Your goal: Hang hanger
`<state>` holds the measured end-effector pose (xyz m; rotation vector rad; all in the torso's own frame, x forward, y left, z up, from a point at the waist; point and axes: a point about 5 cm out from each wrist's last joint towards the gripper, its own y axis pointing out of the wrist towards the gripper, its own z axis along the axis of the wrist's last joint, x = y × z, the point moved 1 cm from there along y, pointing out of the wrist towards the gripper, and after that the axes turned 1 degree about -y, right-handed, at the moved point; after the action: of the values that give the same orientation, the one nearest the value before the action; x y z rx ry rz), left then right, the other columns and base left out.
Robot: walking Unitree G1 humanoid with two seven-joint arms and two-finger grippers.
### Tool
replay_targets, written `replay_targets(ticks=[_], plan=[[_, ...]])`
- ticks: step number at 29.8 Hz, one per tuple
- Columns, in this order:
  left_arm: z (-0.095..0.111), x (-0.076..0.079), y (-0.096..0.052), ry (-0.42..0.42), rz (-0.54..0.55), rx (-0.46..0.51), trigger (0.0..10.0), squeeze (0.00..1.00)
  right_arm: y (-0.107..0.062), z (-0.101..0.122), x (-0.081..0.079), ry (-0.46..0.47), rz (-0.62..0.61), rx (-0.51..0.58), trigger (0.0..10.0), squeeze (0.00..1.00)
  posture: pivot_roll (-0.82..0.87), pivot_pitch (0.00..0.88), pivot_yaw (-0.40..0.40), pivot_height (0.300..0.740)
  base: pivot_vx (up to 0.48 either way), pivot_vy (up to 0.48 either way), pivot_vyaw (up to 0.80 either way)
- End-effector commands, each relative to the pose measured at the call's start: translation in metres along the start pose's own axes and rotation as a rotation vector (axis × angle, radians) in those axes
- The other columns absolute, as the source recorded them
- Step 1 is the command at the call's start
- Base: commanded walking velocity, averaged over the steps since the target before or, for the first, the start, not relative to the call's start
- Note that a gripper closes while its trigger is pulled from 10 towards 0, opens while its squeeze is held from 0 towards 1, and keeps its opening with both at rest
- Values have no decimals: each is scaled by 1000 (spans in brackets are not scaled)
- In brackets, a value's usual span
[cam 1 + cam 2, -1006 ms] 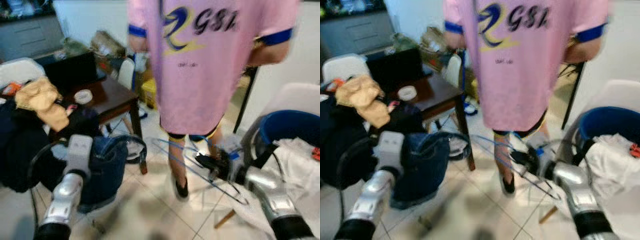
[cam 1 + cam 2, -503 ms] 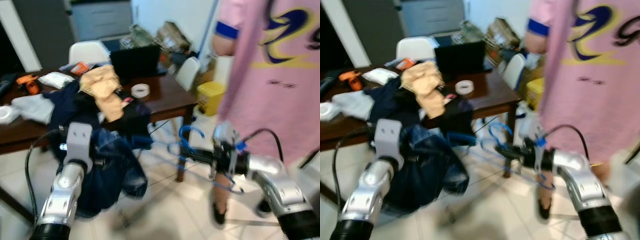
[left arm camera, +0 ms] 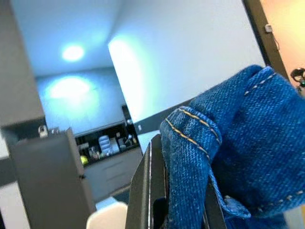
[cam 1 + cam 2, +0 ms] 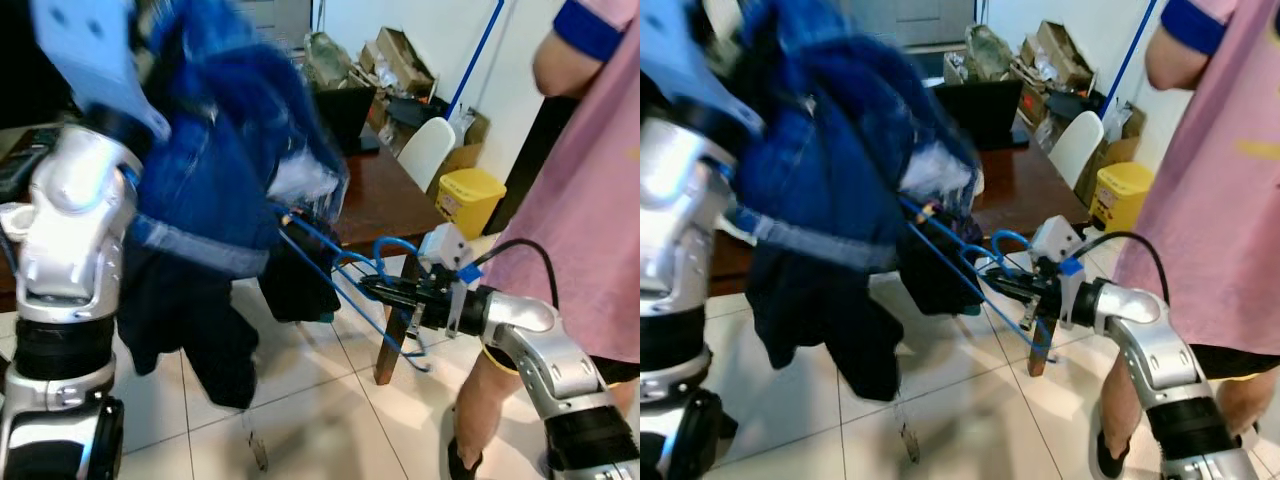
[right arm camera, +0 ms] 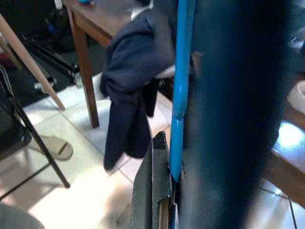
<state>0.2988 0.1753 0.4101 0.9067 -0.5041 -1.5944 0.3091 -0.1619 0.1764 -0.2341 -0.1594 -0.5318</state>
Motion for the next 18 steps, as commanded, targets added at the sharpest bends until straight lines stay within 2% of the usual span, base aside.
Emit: replay_targets(ticks=[1,2,4,7,10,13,16,18], plan=[[33,-14,11,38,20,122,10000,0,-3,-7,-2,23,10,-49,10000,0,6,0,4,740,349,0,0],[33,-14,11,38,20,122,10000,0,-3,-7,-2,23,10,-49,10000,0,6,0,4,740,349,0,0],[46,-32,15,100,70,142,10000,0,-3,-7,-3,32,12,-64,10000,0,3,0,7,740,351,0,0],[44,-62,13,199,176,86,10000,0,-3,-8,-4,37,4,-81,10000,0,1,0,9,740,351,0,0],[42,-68,12,213,197,68,10000,0,-3,-9,-4,37,2,-86,10000,0,1,0,9,740,352,0,0],[24,-74,7,219,219,-3,10000,0,-3,-10,-5,36,2,-99,10000,0,-5,0,13,740,349,0,0],[17,-75,5,222,221,-30,10000,0,-4,-11,-5,36,3,-103,10000,0,-5,0,12,740,349,0,0],[-7,-81,-5,298,240,-131,10000,0,-5,-11,-6,33,7,-117,10000,0,-11,0,13,740,298,0,0]])
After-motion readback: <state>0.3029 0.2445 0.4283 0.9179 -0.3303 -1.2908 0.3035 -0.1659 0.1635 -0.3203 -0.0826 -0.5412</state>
